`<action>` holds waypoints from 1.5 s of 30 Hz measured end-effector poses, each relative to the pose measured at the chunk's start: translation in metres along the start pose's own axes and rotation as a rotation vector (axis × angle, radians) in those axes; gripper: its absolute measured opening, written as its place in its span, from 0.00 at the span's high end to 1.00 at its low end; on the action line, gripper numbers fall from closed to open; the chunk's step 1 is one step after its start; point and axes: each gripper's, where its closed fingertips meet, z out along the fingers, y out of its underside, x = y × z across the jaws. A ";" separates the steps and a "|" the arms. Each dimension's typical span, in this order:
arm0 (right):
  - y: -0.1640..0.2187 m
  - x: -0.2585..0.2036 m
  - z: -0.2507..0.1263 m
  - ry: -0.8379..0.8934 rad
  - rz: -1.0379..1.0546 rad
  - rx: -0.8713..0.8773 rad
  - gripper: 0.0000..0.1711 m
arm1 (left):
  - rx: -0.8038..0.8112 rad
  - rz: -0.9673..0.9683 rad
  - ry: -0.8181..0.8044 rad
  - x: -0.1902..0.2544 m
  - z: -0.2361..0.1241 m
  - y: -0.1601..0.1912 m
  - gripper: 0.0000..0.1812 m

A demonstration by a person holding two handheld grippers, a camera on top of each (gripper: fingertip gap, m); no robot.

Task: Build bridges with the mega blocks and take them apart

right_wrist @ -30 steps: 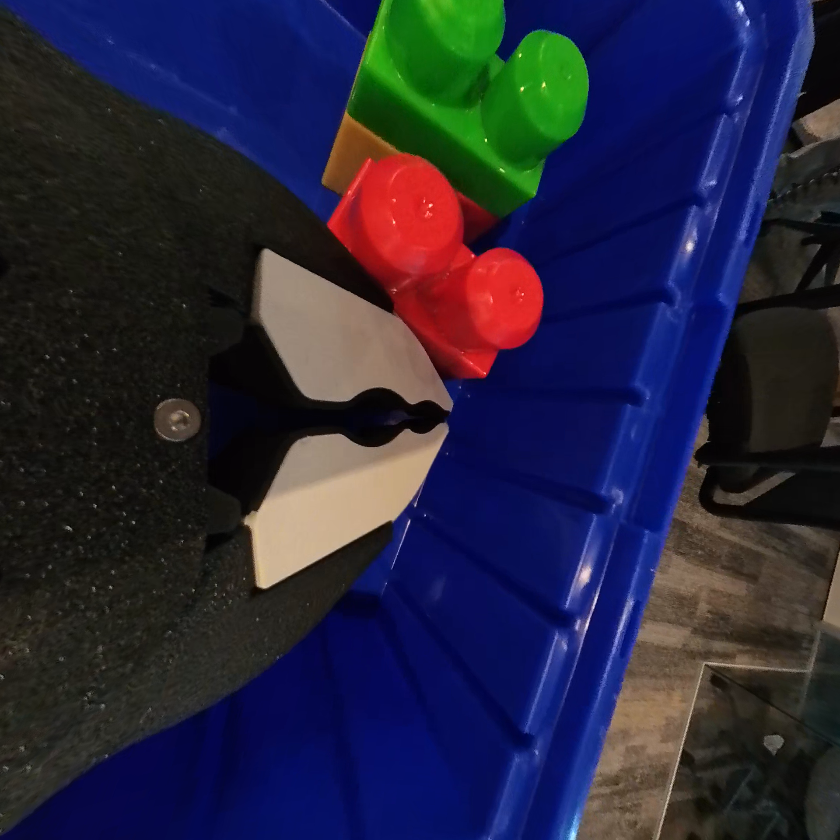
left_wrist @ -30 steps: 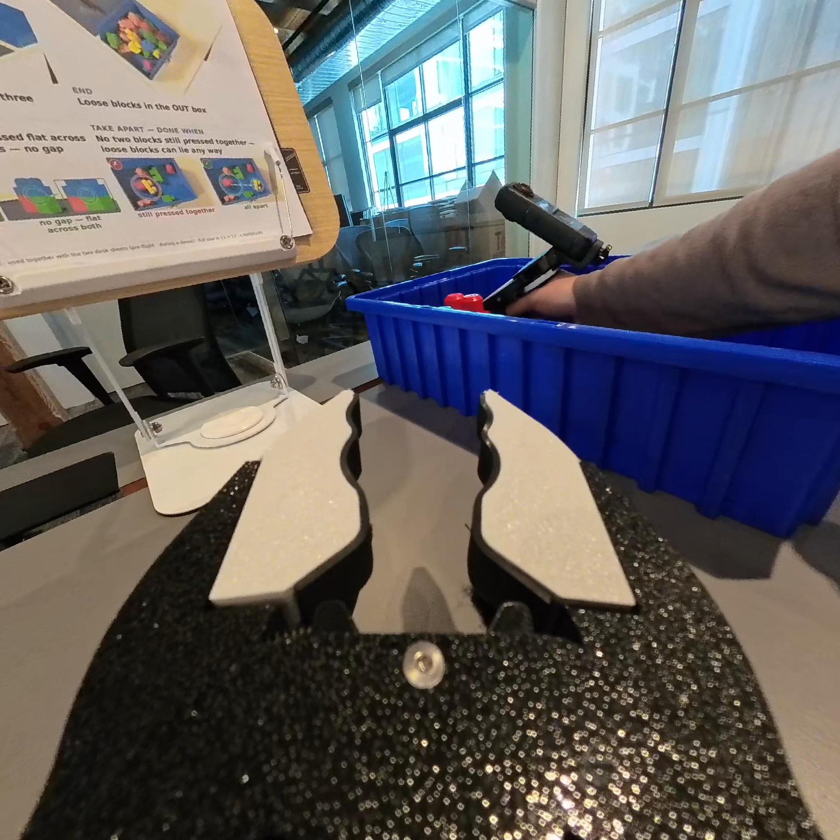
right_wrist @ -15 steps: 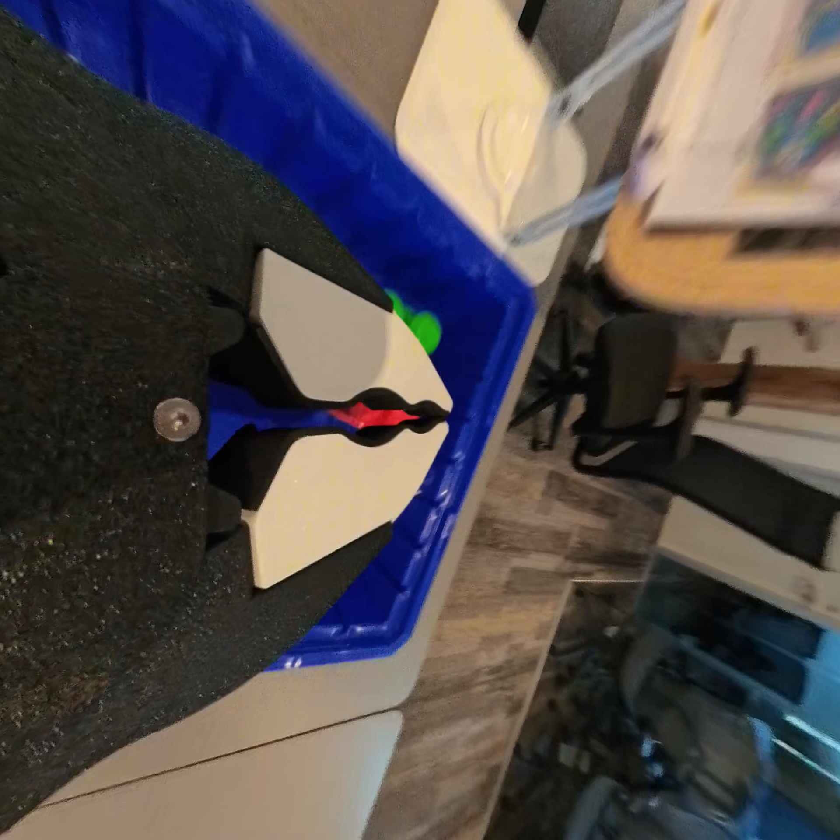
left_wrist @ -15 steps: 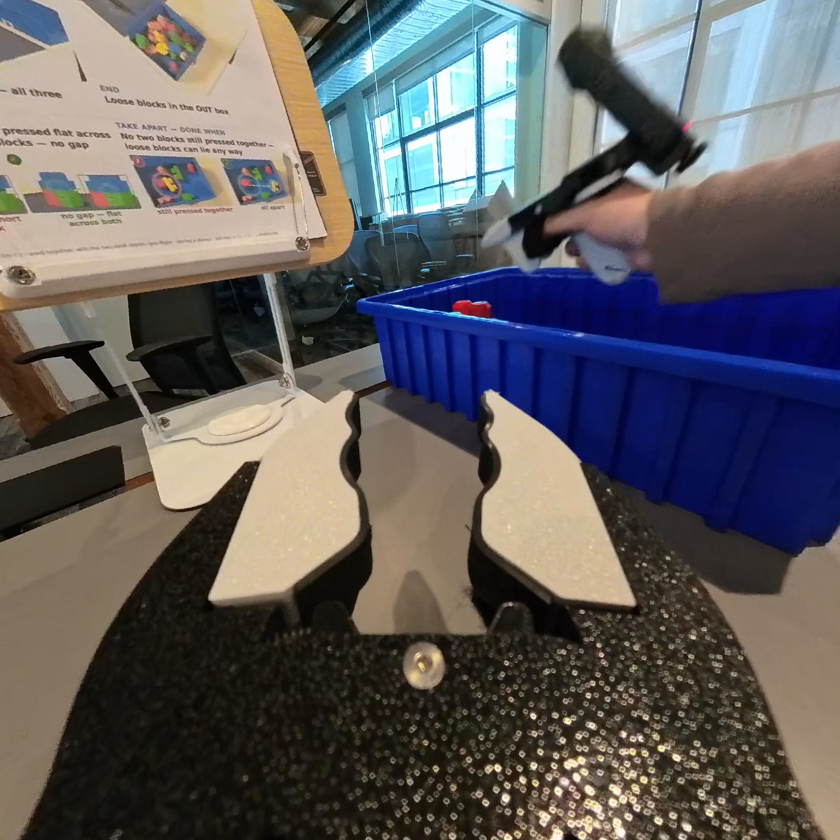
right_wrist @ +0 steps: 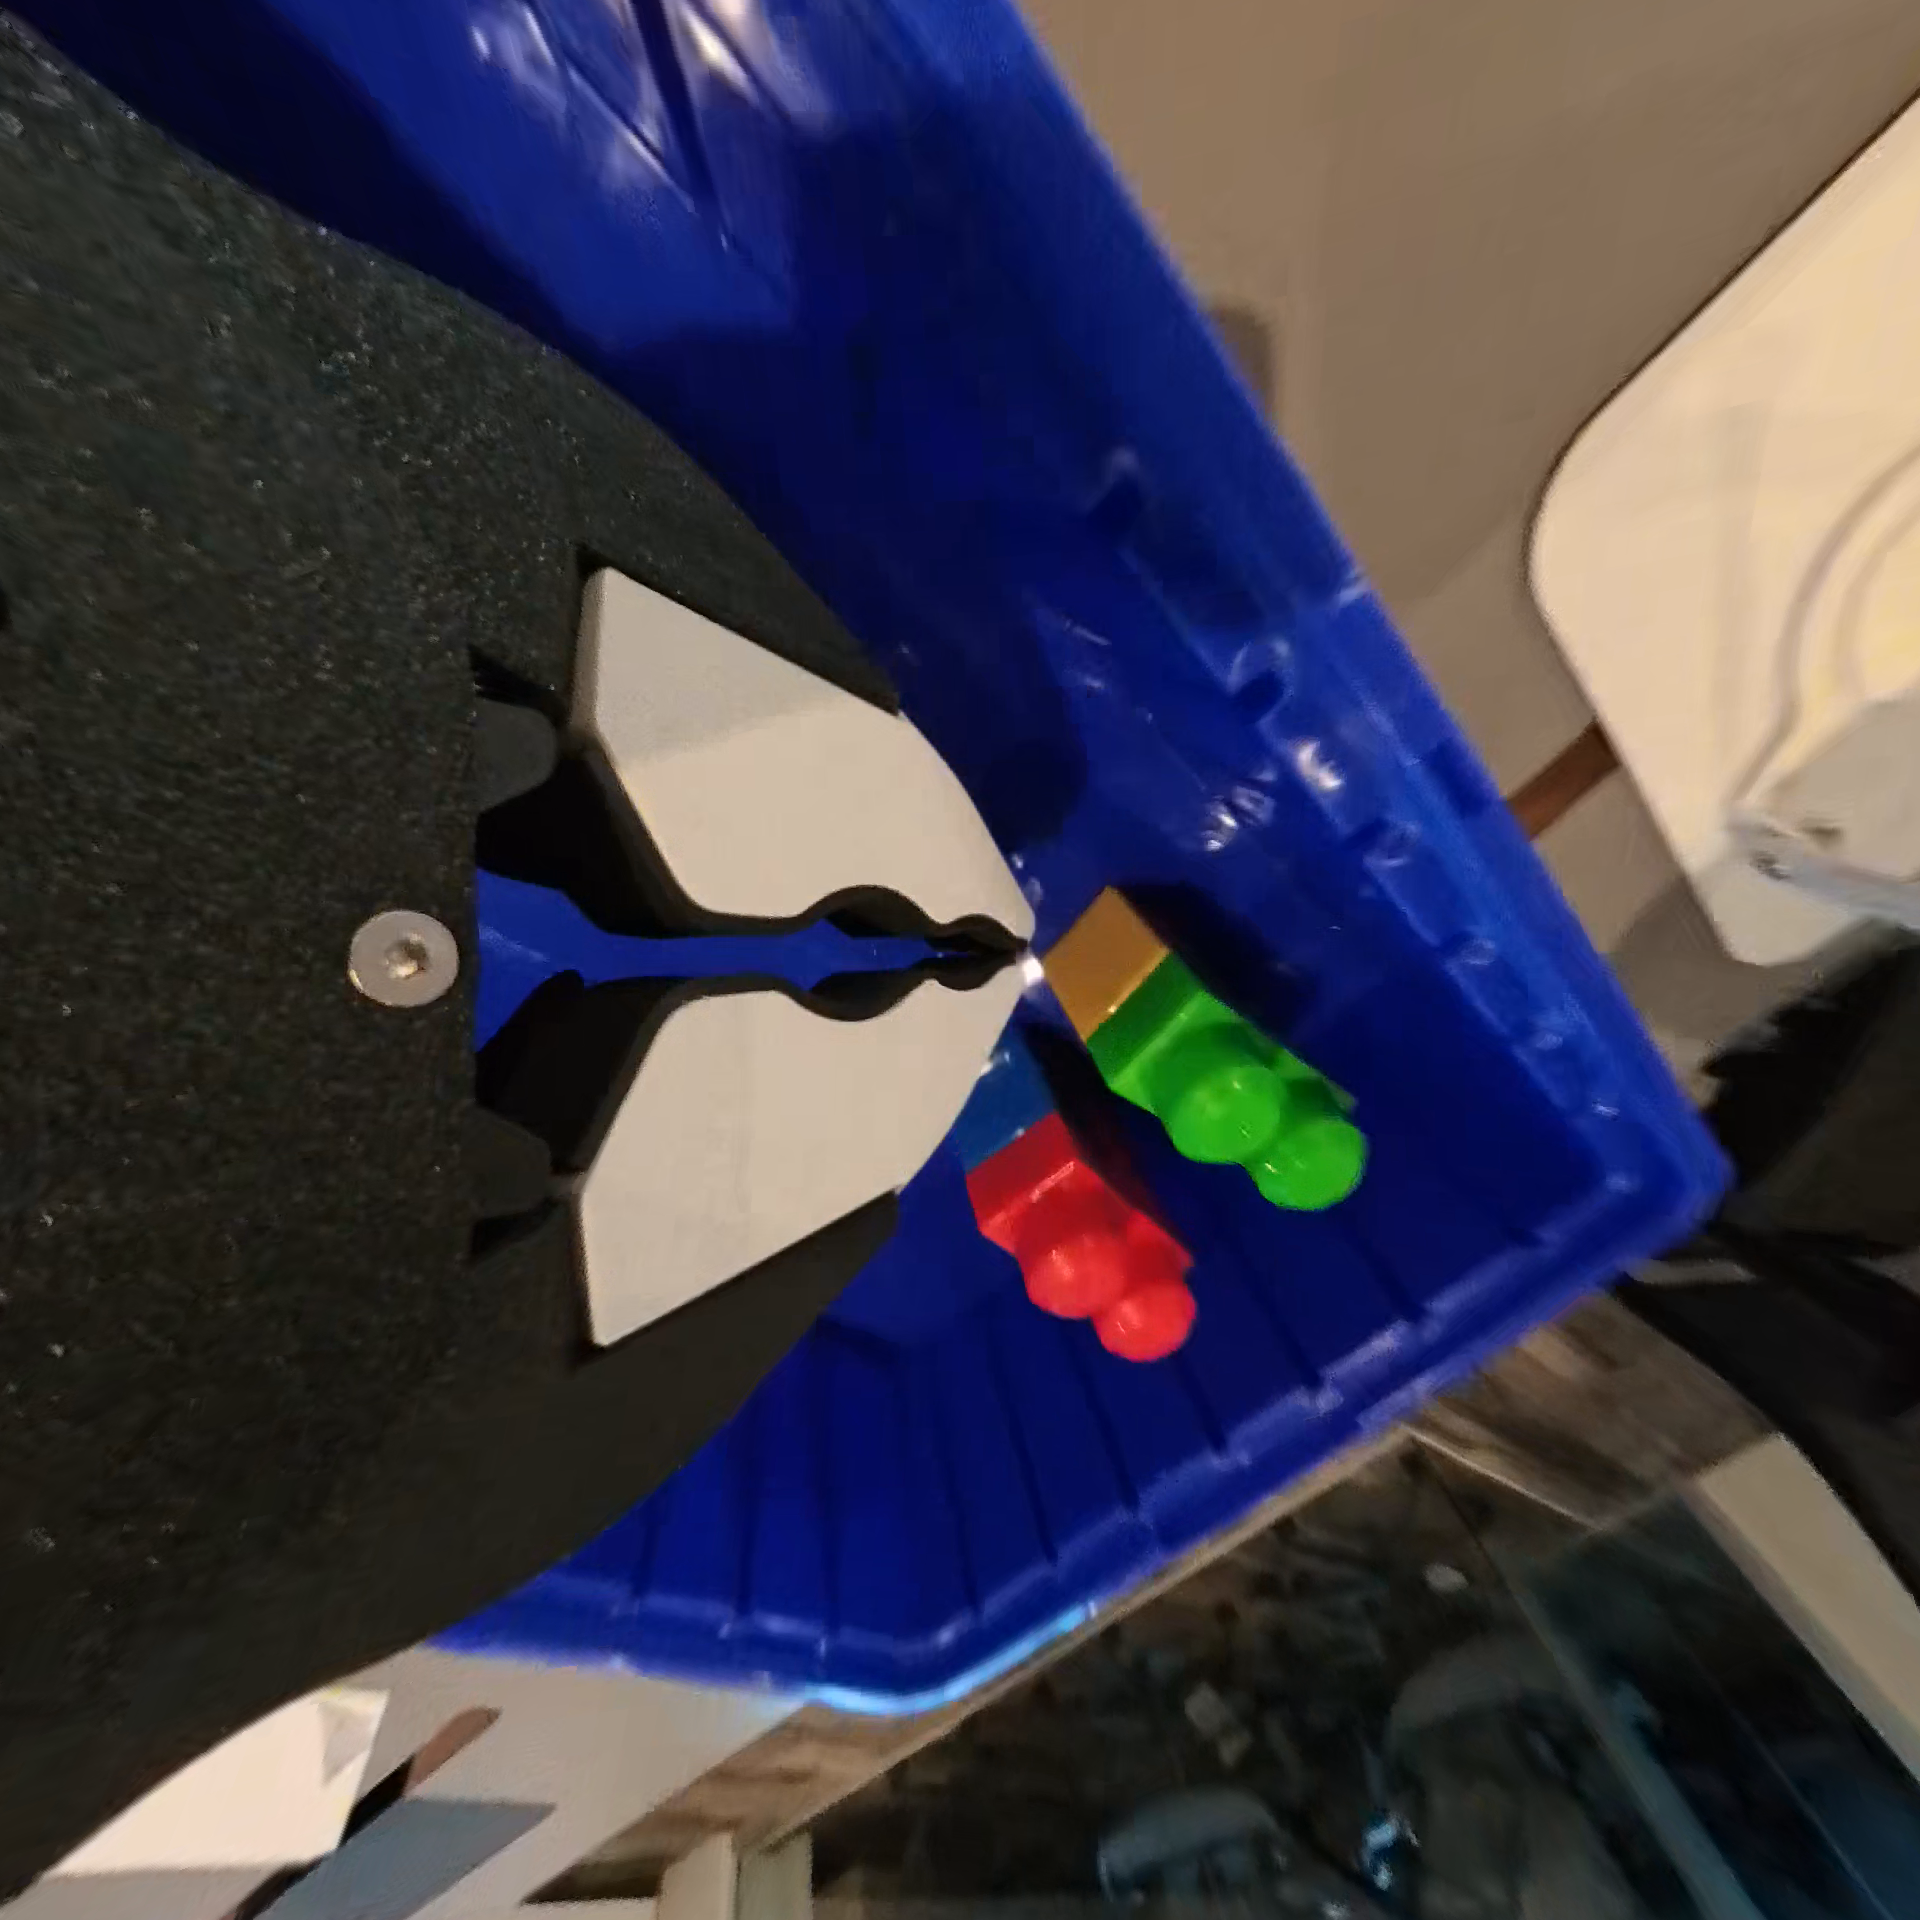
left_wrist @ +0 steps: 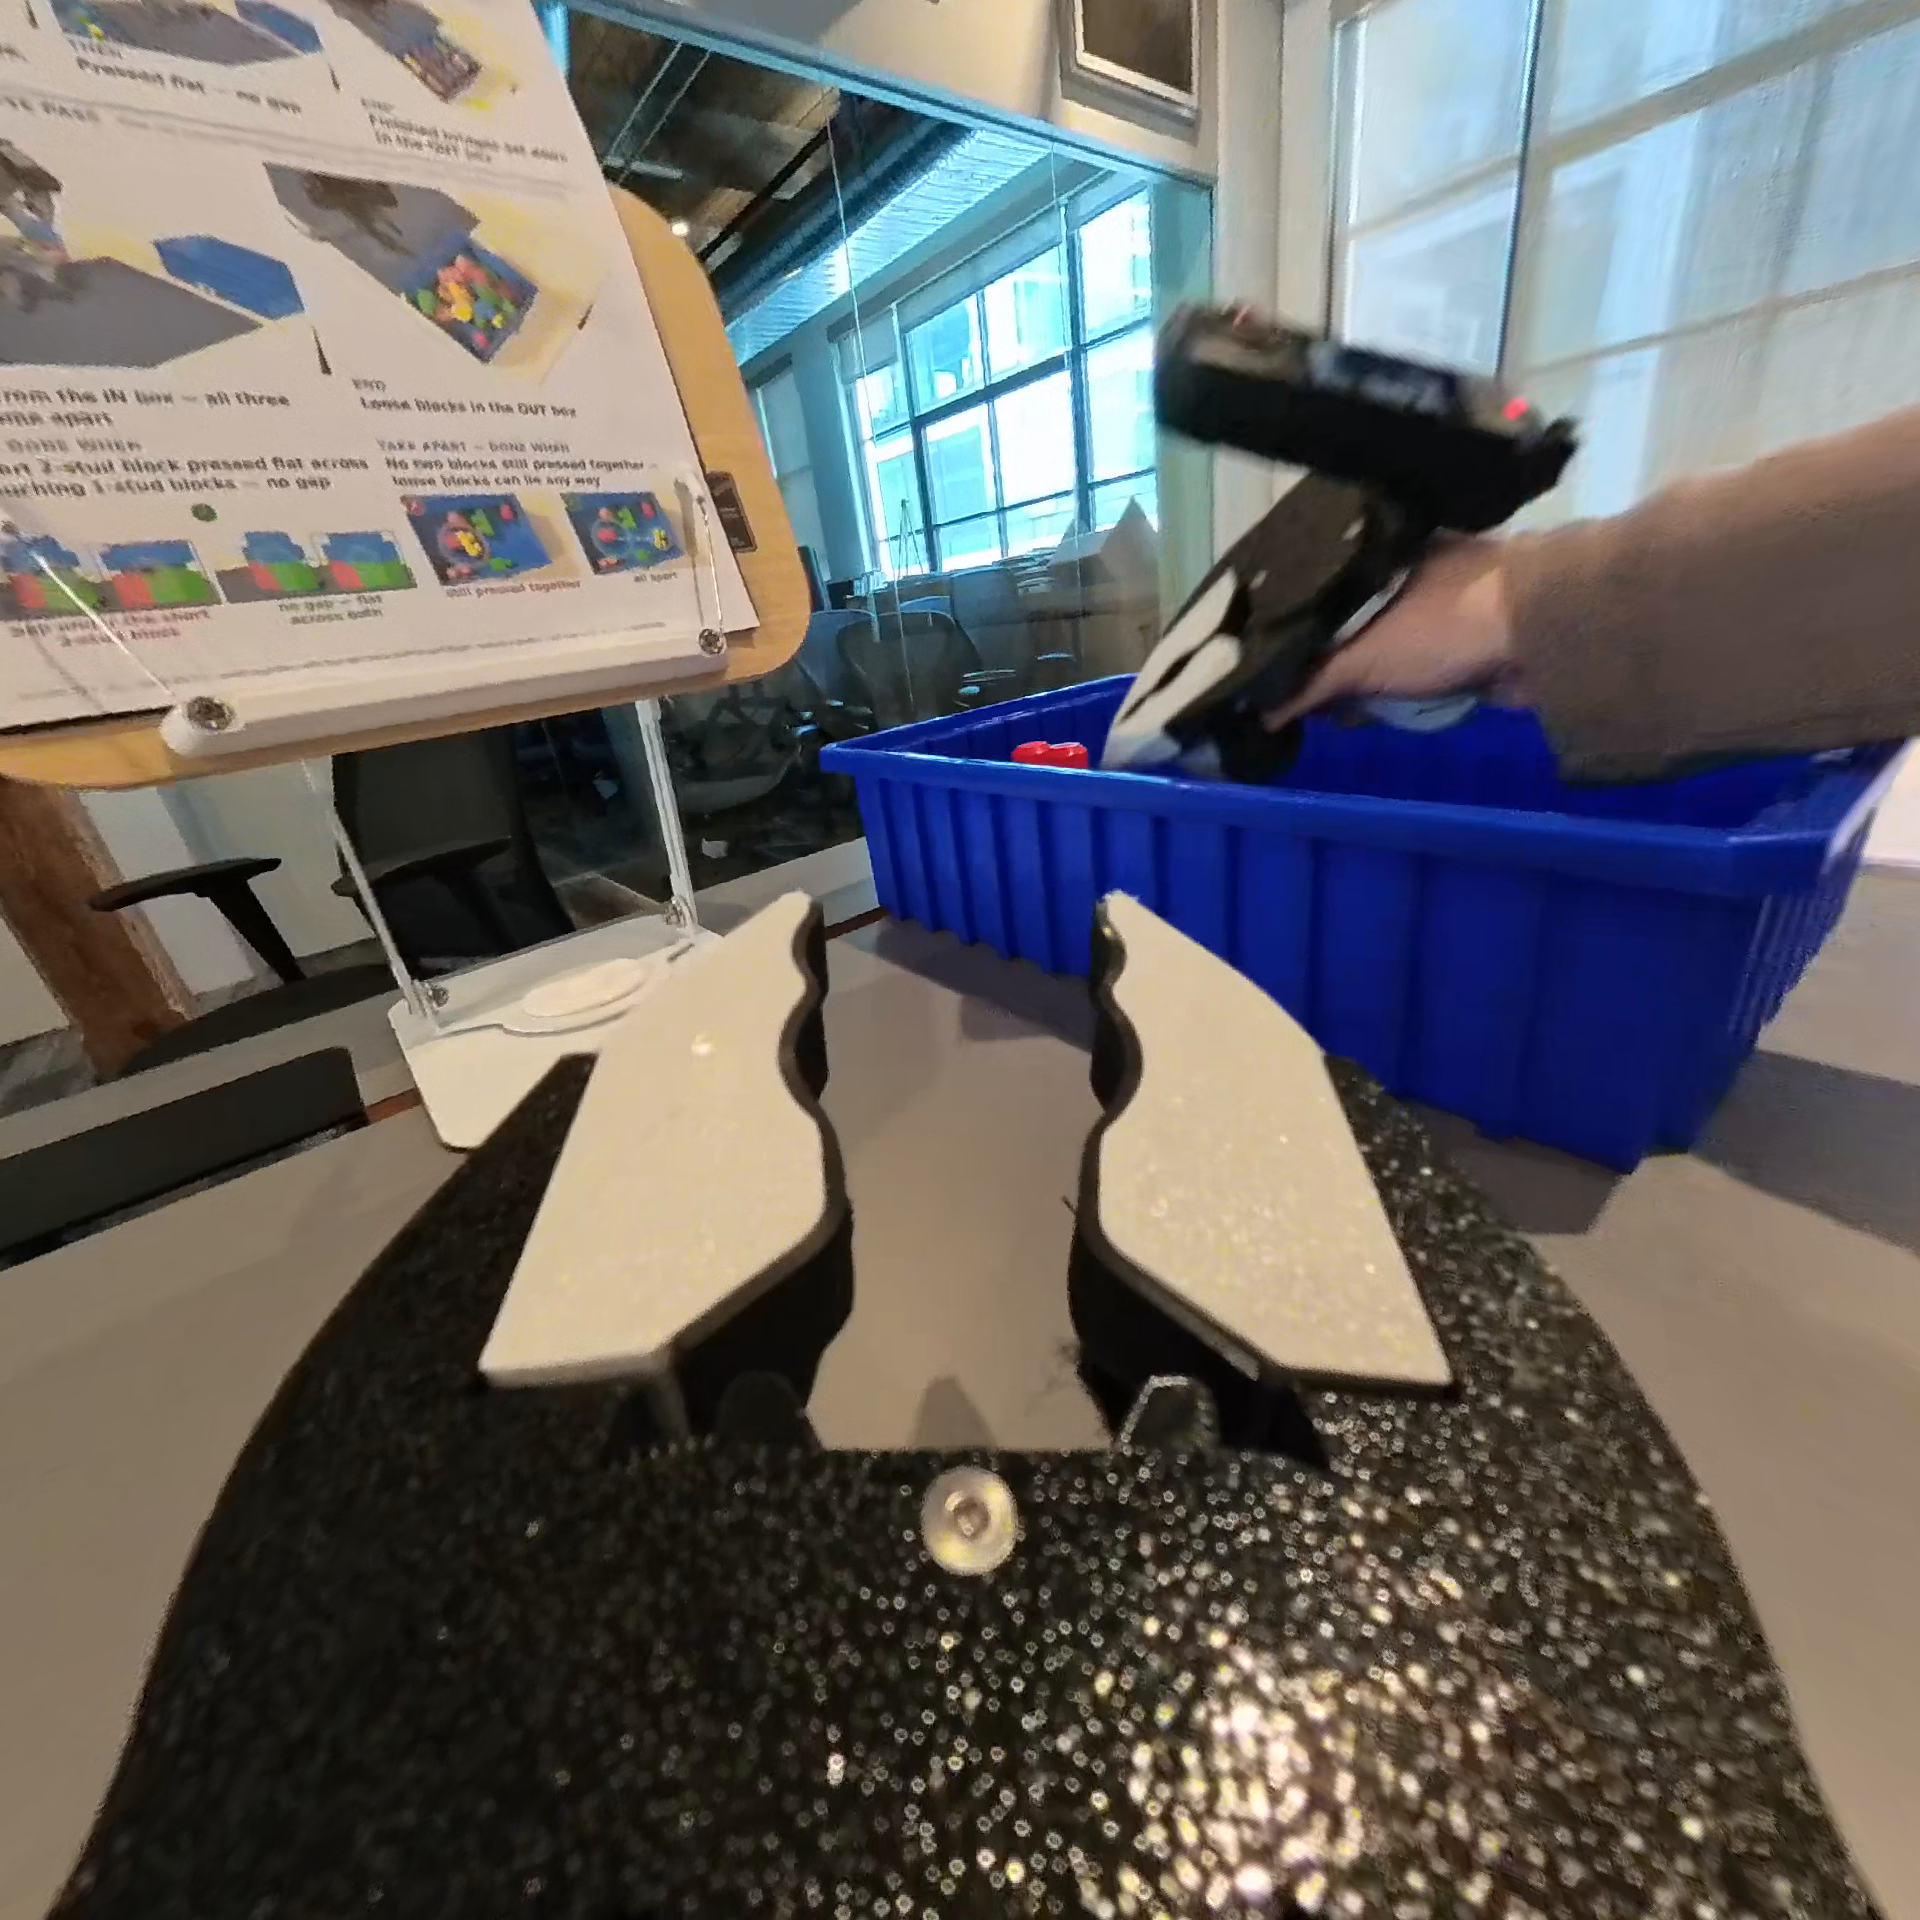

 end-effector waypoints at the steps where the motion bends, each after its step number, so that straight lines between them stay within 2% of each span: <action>1: 0.004 -0.001 0.010 -0.014 0.001 -0.017 1.00 | -0.003 0.011 0.002 0.001 0.001 0.001 0.74; 11: 0.014 0.007 0.063 -0.005 0.049 -0.126 1.00 | -0.021 0.034 0.023 0.003 0.014 0.006 0.74; 18: 0.013 0.009 0.066 -0.013 0.048 -0.118 1.00 | -0.024 0.035 0.038 0.004 0.019 0.007 0.74; 21: -0.011 0.020 0.033 -0.011 0.169 0.006 1.00 | -0.021 0.028 0.035 0.003 0.020 0.007 0.74; 25: -0.081 0.026 -0.065 0.000 0.301 0.298 1.00 | -0.017 0.008 0.025 0.000 0.019 0.007 0.74; 28: -0.133 -0.002 -0.142 0.004 0.303 0.493 1.00 | -0.007 -0.015 -0.003 -0.006 0.014 0.005 0.74; 31: -0.164 -0.047 -0.194 0.032 0.329 0.653 1.00 | -0.025 -0.029 -0.069 -0.023 0.002 0.003 0.74; 34: -0.180 -0.099 -0.212 0.052 0.377 0.766 1.00 | -0.032 -0.033 -0.136 -0.045 -0.027 -0.018 0.74; 37: -0.194 -0.150 -0.208 0.012 0.449 0.846 0.96 | -0.059 -0.038 -0.175 -0.066 -0.079 -0.045 0.74; 41: -0.218 -0.210 -0.179 -0.066 0.581 0.928 0.88 | -0.089 0.003 -0.277 -0.105 -0.170 -0.087 0.75; 45: -0.237 -0.264 -0.141 -0.090 0.615 0.957 0.77 | -0.239 0.105 -0.466 -0.181 -0.258 -0.110 0.75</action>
